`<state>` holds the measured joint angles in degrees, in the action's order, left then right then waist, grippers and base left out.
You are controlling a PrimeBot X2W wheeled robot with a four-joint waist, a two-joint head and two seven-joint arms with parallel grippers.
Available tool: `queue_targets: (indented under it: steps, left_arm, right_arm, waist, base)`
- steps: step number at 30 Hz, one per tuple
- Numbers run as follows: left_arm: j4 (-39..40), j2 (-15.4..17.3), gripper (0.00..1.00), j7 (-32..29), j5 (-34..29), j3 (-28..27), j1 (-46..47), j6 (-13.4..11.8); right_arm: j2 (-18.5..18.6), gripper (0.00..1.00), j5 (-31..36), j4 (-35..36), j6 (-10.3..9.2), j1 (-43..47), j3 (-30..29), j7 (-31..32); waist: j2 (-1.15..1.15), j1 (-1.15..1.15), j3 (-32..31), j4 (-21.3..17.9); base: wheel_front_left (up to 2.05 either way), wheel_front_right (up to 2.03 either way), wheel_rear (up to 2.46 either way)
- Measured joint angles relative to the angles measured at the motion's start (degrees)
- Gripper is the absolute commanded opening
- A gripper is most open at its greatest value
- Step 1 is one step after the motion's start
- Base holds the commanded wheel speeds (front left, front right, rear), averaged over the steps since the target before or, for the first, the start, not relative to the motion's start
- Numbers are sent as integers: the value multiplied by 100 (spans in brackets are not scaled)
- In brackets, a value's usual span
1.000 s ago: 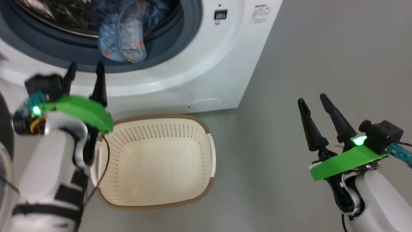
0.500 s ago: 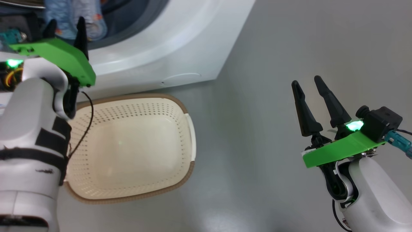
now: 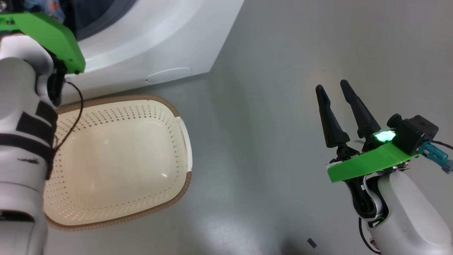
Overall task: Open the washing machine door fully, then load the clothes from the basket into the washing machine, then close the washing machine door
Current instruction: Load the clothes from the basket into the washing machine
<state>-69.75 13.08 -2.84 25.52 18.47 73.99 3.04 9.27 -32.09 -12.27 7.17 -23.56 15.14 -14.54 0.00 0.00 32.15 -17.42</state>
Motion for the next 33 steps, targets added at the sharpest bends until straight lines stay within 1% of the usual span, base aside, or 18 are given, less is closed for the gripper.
queue_targets:
  steps: [3,8,9,10,11,12,14,19,26,33]
  left_arm:
    - [-133,33,100,-78,-19,26,161,-145]
    - [-297,27,100,-330,-48,92,330,-465]
    - [-311,27,84,-330,-47,88,346,-521]
    - [-326,25,48,-330,-46,79,359,-571]
    - [-337,25,28,-328,-45,71,364,-613]
    - [-350,23,0,-327,-44,64,364,-622]
    - [-370,8,0,-326,-36,59,364,-662]
    - [-407,-29,0,-288,2,58,364,-659]
    - [-394,0,0,193,13,82,498,-651]
    - [-279,168,0,594,-109,227,1050,-577]
  right_arm:
    - [-18,100,1,14,0,0,-5,0]
    - [-29,100,41,20,0,0,-21,0]
    - [-36,100,41,19,0,0,-21,0]
    - [-43,100,41,18,0,0,-20,0]
    - [-47,100,41,15,0,0,-19,0]
    - [-47,100,41,15,0,0,-19,0]
    - [-45,100,41,11,0,0,-20,0]
    - [-34,100,41,-5,0,-1,-18,0]
    - [-4,100,41,2,0,-1,21,0]
    - [-13,100,41,42,0,-73,104,0]
  waist:
    - [0,0,51,-58]
    - [0,0,60,-85]
    - [0,0,57,-83]
    - [0,0,53,-81]
    - [0,0,45,-79]
    - [0,0,38,-75]
    - [0,0,23,-61]
    - [0,0,-18,-7]
    - [0,-1,8,37]
    - [0,0,242,-44]
  base:
    - [0,0,0]
    - [0,0,0]
    - [0,0,0]
    - [0,0,0]
    - [0,0,0]
    - [0,0,0]
    - [0,0,0]
    - [0,0,0]
    - [0,0,0]
    - [0,0,0]
